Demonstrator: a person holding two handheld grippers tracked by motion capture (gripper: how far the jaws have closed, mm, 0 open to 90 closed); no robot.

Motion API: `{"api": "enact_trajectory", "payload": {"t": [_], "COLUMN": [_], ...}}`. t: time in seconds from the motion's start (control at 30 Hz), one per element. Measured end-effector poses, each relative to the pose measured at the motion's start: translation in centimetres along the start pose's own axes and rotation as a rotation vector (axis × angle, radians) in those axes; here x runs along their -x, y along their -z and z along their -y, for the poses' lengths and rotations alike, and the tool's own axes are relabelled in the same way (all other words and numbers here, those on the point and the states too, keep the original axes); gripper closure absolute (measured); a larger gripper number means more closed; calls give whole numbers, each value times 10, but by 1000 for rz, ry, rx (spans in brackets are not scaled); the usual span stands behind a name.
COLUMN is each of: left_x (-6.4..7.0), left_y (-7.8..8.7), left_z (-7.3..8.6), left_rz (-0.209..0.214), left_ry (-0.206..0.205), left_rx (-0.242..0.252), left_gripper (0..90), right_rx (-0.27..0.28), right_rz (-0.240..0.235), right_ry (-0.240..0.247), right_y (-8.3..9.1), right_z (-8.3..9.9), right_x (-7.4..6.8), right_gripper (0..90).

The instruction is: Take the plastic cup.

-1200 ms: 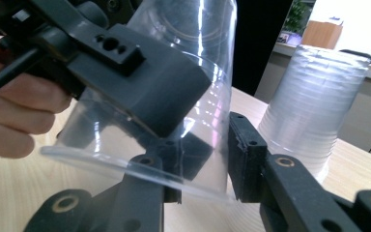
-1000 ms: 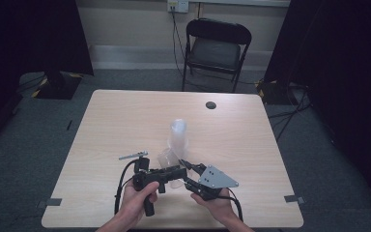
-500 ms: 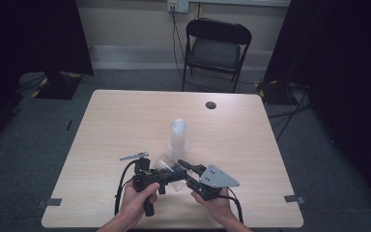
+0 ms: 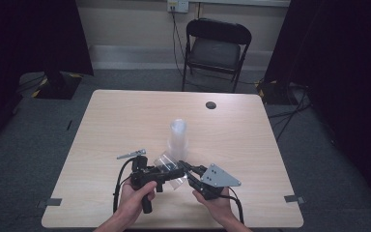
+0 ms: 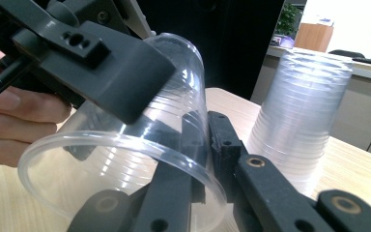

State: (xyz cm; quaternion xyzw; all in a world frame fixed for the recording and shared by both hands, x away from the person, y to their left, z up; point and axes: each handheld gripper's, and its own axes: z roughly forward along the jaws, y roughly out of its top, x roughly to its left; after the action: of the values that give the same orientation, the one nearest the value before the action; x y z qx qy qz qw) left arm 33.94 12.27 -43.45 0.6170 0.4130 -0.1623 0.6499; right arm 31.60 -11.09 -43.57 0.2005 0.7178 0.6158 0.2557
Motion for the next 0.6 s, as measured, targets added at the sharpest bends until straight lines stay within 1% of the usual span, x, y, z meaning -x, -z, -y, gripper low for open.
{"api": "enact_trajectory", "payload": {"t": [0.07, 0.13, 0.2, 0.23, 0.33, 0.37, 0.47, 0.5, 0.53, 0.6], "left_x": [-1, 0, -1, -1, -1, -1, -2, -2, -2, -3], "left_y": [1, 1, 1, 1, 3, 4, 5, 6, 6, 7], "left_z": [-1, -1, 0, 0, -1, -1, -2, -2, -2, -3], "left_rz": [2, 0, 0, 4, 7, 4, -5, -10, -14, -23], "left_ry": [-7, -5, -13, -15, -34, -47, -54, -66, -66, -84], "left_rx": [3, 10, 5, 13, 11, 15, 9, 5, 8, 0], "left_gripper": [184, 176, 157, 150, 149, 148, 148, 148, 147, 147], "right_rx": [-2, -1, -3, -6, -1, -3, -2, -3, -1, -4], "right_rz": [9, 15, 16, 21, 28, 30, 42, 46, 49, 52], "right_ry": [-5, -10, -11, -13, -21, -28, -39, -42, -43, -46], "right_y": [1, 1, 2, 2, 4, 5, 7, 8, 8, 9], "right_z": [0, 0, 0, 0, 0, -1, -1, -1, -1, -1], "right_x": [1, 3, 4, 4, 7, 8, 11, 12, 14, 16], "right_gripper": [873, 875, 877, 879, 880, 880, 882, 883, 886, 887]}}
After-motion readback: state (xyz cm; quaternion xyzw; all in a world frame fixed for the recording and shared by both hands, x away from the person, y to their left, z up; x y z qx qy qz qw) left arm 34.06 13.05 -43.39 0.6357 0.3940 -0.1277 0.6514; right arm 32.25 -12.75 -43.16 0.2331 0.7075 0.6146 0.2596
